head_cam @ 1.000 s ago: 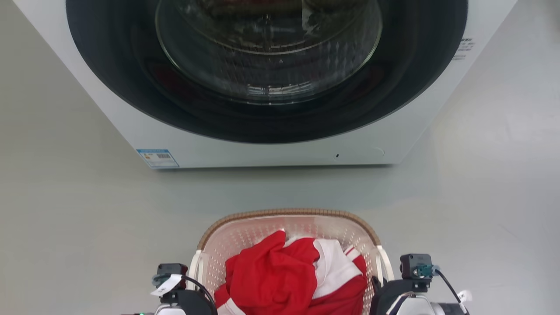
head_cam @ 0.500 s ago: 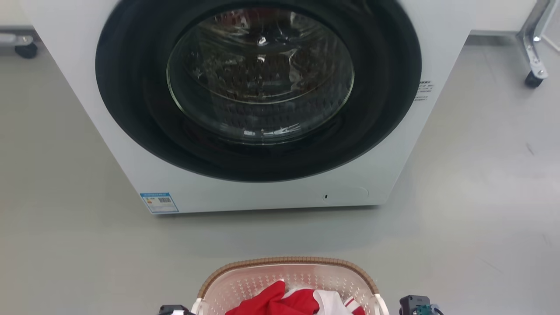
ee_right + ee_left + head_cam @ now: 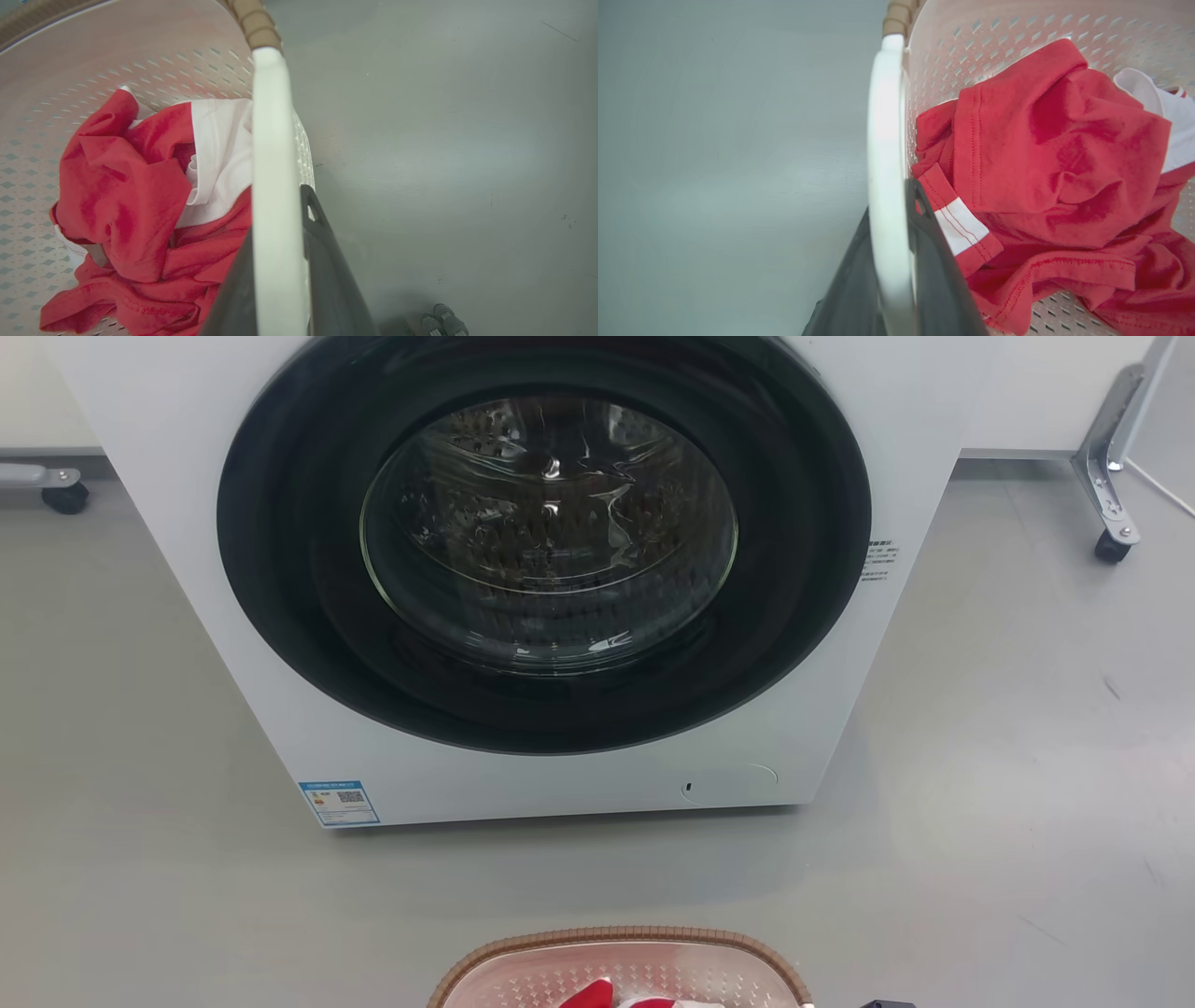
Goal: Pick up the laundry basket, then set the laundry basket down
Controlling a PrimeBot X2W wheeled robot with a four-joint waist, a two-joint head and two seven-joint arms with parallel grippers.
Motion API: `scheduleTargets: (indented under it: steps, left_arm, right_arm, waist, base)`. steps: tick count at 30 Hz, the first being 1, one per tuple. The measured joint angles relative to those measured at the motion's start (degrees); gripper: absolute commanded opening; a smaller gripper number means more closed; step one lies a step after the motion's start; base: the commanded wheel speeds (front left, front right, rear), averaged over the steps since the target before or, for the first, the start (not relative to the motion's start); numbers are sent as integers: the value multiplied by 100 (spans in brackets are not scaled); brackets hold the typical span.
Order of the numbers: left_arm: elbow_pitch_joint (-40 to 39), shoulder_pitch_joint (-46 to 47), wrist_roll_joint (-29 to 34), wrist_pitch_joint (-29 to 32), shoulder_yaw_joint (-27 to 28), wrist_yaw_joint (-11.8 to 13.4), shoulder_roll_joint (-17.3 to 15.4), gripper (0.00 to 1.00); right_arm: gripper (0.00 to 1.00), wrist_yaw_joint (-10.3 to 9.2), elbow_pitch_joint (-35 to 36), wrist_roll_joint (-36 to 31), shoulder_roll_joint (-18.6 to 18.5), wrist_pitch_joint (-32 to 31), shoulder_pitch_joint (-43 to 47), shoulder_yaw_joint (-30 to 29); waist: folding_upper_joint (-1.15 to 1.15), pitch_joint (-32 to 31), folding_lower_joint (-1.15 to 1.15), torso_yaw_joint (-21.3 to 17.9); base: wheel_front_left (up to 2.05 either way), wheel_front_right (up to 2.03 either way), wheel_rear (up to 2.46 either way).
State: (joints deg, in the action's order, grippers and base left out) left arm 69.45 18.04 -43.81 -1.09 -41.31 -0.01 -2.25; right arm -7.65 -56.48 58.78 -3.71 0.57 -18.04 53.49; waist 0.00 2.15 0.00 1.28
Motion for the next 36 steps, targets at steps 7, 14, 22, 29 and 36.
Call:
scheduleTargets:
  steps: [7,14,22,29,36]
  left_arm:
    - [-12,-41,-13,26,-20,18,-10,0]
    - [-32,-61,-151,51,-45,49,-10,0]
    - [-34,-61,-183,51,-73,58,-10,0]
    - [-34,-60,-187,51,-112,59,-11,0]
    - [-34,-58,-196,51,-142,70,-12,0]
  right_arm:
    - [0,0,-24,169,0,2,-1,116]
    - [0,0,-71,282,0,43,-7,222]
    - [0,0,-101,411,0,89,-23,334]
    - [0,0,-137,547,0,135,-46,434]
    - [0,0,-174,637,0,156,-135,524]
  waist:
    - [0,-44,0,14]
    - [0,-49,1,27]
    - [0,-43,1,38]
    - [0,-28,1,35]
    - [0,-4,1,28]
  base:
    - [0,0,0]
    - [0,0,0]
    - [0,0,0]
    - [0,0,0]
    - [0,0,0]
